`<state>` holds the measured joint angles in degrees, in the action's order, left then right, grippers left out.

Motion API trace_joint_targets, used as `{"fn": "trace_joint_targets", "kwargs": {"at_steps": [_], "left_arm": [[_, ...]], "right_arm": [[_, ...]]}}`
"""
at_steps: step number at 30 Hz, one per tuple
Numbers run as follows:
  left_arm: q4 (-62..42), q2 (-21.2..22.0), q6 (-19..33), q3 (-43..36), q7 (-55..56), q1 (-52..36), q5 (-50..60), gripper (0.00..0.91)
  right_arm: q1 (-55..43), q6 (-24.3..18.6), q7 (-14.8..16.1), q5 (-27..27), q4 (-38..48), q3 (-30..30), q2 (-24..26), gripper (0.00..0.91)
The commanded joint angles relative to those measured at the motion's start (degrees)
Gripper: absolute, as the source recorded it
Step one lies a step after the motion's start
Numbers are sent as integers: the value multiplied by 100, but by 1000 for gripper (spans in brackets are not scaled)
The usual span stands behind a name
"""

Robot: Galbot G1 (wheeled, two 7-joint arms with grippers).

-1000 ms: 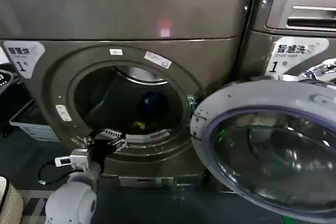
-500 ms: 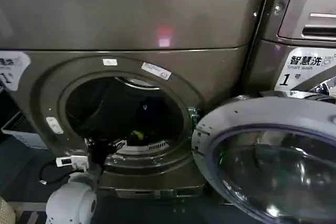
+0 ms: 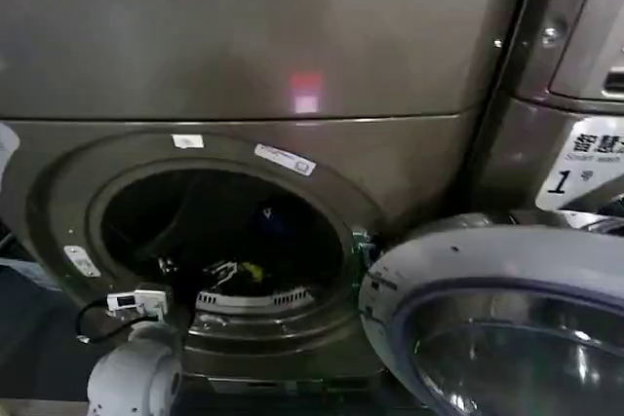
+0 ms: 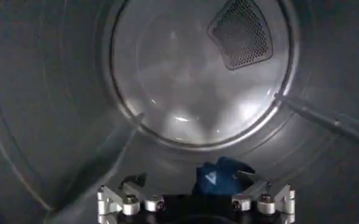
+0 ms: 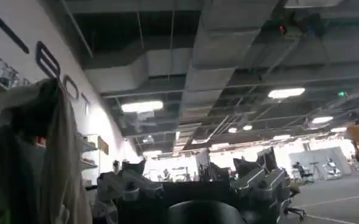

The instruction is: Grasp the clothes from the dryer.

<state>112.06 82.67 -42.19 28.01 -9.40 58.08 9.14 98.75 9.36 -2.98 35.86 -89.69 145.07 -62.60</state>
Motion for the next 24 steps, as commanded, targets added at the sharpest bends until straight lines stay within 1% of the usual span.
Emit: {"fn": "trace_joint_targets", "kwargs": {"at_steps": [1,3,4,6,7,8,10,11,13,14,16,20,24], "left_arm": [[-389,-241,1342,-153,-3896,-343,4798,907],[-397,-268,1893,-99,-4490,-418,5326,907],[-394,-281,2066,-67,-4695,-454,5571,907],[-363,-271,3317,126,-5418,-529,6090,907],[-341,-261,3505,180,-5754,-592,6123,907],[-358,-262,3376,189,-6228,-699,6068,907],[-375,-273,3435,201,-6618,-838,5836,907],[-400,-276,3600,179,-6763,-931,5756,907],[-497,-216,3857,143,-6779,-1131,5665,907],[-554,-193,4108,132,-6781,-1222,5726,907],[-710,-196,4393,98,-6786,-1325,5869,907],[-907,-211,4707,44,-6785,-1368,6260,907],[-954,-228,5036,29,-6788,-1303,6344,907]], "right_arm": [[5,-5,2,4,-6,4,23,907],[18,-7,3,5,3,13,32,907],[25,-7,4,7,8,14,34,907],[26,-9,5,6,9,11,38,907],[25,-9,5,6,6,8,38,907],[27,-9,5,6,4,8,37,907],[29,-14,5,4,0,5,40,907],[28,-15,4,5,-1,4,39,907],[21,-16,-2,5,-10,1,37,907],[22,-17,-3,6,-17,-6,34,907],[29,-17,-2,5,-16,-4,40,907],[38,-22,-3,1,-30,-1,37,907],[16,-17,-10,0,-55,-29,33,907]]}}
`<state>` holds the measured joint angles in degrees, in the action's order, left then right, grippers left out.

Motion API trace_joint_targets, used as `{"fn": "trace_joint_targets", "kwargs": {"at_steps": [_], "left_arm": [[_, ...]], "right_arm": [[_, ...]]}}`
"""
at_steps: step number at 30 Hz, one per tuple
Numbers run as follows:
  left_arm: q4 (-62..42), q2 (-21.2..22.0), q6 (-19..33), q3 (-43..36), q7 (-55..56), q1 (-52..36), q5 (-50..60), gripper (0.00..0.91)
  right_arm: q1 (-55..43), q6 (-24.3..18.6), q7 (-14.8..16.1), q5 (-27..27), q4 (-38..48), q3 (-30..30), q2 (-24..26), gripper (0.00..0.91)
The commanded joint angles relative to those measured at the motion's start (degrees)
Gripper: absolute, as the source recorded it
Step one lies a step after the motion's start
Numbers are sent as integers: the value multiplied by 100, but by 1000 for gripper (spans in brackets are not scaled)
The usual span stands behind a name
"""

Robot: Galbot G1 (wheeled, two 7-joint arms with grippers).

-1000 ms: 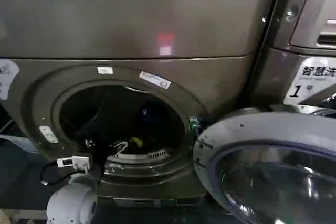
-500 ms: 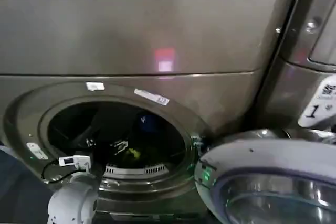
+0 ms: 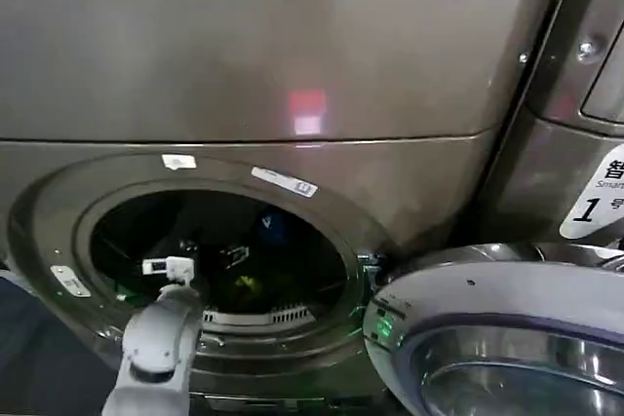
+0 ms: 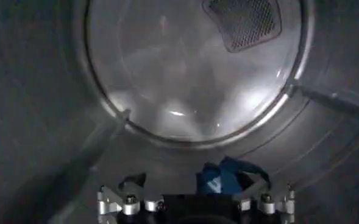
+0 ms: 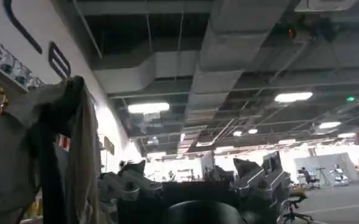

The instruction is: Grasp the clothes from the dryer.

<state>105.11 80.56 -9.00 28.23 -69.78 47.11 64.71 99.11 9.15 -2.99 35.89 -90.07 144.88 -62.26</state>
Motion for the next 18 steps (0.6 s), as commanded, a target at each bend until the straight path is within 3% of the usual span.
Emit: {"fn": "trace_joint_targets", "kwargs": {"at_steps": [1,18], "left_arm": [[-294,-18,1727,13,-749,-207,821,907],[-1433,4,1715,-16,-754,-634,499,907]], "right_arm": [[-19,1,-9,-3,-12,-10,0,907],[-54,-29,-11,-27,-10,-65,41,907]]}}
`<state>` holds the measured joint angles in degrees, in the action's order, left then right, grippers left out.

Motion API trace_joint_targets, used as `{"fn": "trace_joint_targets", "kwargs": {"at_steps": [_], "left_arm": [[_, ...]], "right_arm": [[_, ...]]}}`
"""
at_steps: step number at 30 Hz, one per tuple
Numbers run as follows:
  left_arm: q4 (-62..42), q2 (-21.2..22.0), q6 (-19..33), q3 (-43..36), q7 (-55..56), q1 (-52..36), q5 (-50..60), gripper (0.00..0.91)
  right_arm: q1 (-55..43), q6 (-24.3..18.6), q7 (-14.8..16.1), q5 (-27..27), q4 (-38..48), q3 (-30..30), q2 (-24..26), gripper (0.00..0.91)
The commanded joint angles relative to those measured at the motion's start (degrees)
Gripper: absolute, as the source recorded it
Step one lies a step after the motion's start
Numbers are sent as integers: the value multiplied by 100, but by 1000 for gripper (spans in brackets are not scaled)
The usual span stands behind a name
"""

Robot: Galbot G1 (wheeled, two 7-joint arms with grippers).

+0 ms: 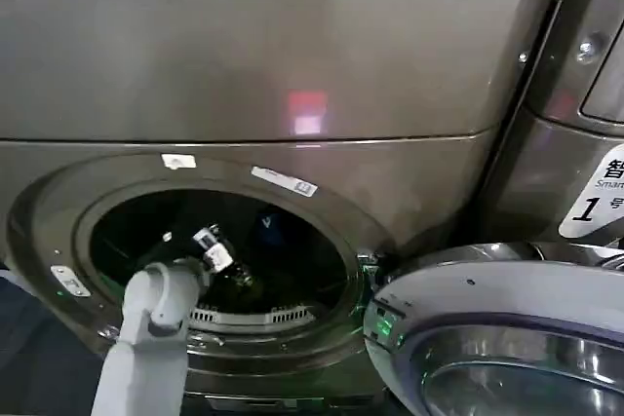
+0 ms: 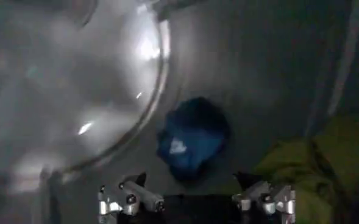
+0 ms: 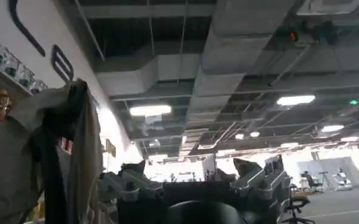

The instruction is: Grasp the clothes from the dryer.

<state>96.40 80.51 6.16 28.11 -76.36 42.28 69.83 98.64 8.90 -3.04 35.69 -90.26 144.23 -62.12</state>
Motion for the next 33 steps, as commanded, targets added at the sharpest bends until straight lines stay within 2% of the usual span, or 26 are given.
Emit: {"fn": "trace_joint_targets", "kwargs": {"at_steps": [1,7,19,20,21,22,33], "left_arm": [[-638,17,182,-6,-96,-174,-22,907],[-1159,48,86,-62,-94,-316,-319,907],[-1521,7,-220,-134,-90,-325,-939,907],[-1532,4,-207,-137,-90,-329,-977,455],[-1538,3,-203,-139,-89,-331,-1028,91],[-1544,4,-201,-137,-89,-336,-1088,0],[-1586,-17,-172,-122,-88,-358,-1606,0]], "right_arm": [[-7,-5,-4,-10,11,-2,28,907],[-11,0,-8,-9,-7,-3,15,907],[-33,-8,-9,-6,-25,-71,-5,907],[-39,-9,-9,-7,-25,-76,-4,907],[-45,-9,-8,-7,-23,-83,-5,907],[-48,-9,-10,-8,-25,-94,-7,907],[-41,-15,-3,-5,-49,-123,-11,907]]}}
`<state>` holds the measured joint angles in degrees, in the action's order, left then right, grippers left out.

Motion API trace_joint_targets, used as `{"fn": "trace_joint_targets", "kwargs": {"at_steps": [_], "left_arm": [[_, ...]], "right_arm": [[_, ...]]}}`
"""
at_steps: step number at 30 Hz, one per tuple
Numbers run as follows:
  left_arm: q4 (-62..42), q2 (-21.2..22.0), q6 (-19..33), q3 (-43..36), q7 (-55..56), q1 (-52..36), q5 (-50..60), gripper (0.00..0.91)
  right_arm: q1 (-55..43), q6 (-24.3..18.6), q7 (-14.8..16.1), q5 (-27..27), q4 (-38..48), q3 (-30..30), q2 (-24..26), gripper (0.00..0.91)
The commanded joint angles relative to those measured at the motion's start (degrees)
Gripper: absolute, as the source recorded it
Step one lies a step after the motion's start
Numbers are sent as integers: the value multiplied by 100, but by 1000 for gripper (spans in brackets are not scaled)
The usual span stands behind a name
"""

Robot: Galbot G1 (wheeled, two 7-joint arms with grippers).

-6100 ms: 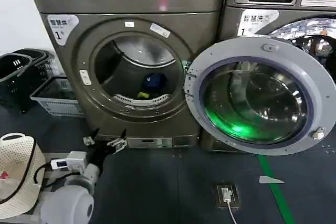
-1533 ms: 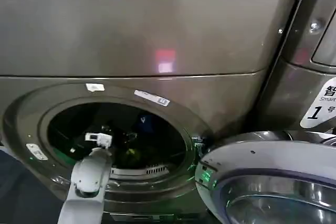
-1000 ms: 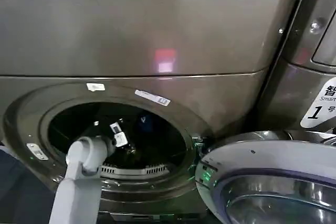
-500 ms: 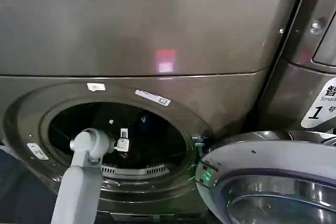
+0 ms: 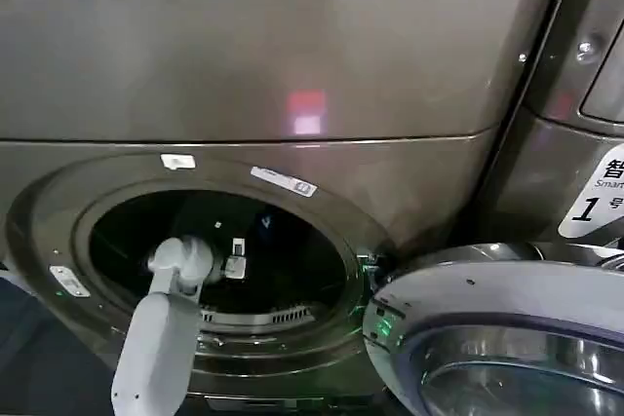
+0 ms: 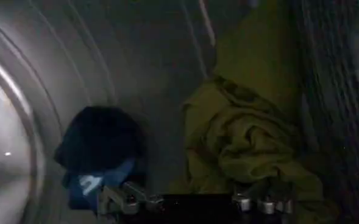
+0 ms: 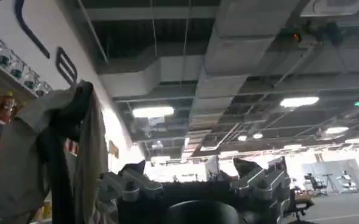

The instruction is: Grasp the clothes from the dryer.

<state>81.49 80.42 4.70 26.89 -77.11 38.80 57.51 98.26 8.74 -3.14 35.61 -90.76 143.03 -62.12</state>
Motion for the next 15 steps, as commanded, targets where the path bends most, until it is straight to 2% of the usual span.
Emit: {"fn": "trace_joint_targets", "kwargs": {"at_steps": [1,10,15], "left_arm": [[-87,-30,-42,-9,-10,-15,-407,0],[104,-103,-140,-7,-8,28,-711,0],[341,-104,-478,45,-2,55,-1162,0]], "right_arm": [[-3,-3,8,3,0,-11,-23,907],[7,-12,7,20,-22,-20,-56,907],[5,-11,14,16,-32,-26,-56,907]]}}
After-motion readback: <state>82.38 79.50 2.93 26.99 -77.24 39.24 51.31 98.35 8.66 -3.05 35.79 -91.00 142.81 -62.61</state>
